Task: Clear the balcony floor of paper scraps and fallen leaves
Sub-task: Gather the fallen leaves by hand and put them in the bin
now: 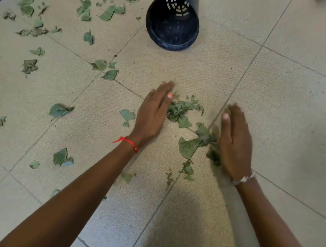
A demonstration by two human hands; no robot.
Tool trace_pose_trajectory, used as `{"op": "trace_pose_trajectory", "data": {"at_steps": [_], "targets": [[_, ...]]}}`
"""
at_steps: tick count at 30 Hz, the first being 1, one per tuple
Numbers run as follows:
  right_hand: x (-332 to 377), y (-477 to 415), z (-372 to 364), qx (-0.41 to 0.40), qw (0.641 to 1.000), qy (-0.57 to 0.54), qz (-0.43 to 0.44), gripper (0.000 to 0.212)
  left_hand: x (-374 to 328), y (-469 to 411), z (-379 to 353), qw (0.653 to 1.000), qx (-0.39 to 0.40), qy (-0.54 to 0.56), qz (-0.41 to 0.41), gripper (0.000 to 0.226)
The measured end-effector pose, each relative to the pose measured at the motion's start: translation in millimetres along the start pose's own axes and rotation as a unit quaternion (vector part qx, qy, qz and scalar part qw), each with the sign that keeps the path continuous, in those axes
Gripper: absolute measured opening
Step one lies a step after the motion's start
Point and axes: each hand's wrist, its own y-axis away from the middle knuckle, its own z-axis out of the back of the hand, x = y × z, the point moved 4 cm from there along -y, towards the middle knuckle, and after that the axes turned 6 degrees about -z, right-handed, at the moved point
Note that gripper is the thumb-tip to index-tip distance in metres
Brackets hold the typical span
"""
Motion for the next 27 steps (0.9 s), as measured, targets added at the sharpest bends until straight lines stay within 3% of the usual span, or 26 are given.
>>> {"op": "trace_pose_trajectory", "data": {"at_steps": [3,9,12,15,18,22,27], "targets": [[0.0,25.3,-29.7,-0.015,0.990,0.141,0.008,0.066,-4.0,2.9,-7.8,0.995,0.023,-0.093,-0.037,0.051],[40.2,-8.4,-72.2,-0.022,0.989,0.138,0.041,0.063,-0.7,10.3,-0.2,0.993,0.005,0.116,0.012,0.048],[63.9,-22.5,-90.7,0.074,0.983,0.110,0.125,0.060,-4.2,11.5,9.9,0.978,-0.034,0.200,0.041,0.048],[75.5,-19.5,-89.4,0.212,0.964,-0.027,0.158,0.058,-6.9,24.0,26.5,0.987,-0.073,0.137,0.032,0.047],[65.9,-0.9,-62.5,0.173,0.972,-0.095,0.130,0.045,-4.7,57.1,43.8,0.988,-0.110,0.097,0.043,0.045],[28.2,43.5,-41.6,0.110,0.990,0.023,0.082,0.068,1.0,122.1,56.4,0.976,-0.197,-0.030,0.092,0.047],[27.3,77.7,-67.6,0.084,0.970,0.188,0.132,0.089,18.1,203.5,62.7,0.914,-0.243,-0.214,0.243,0.071]]}}
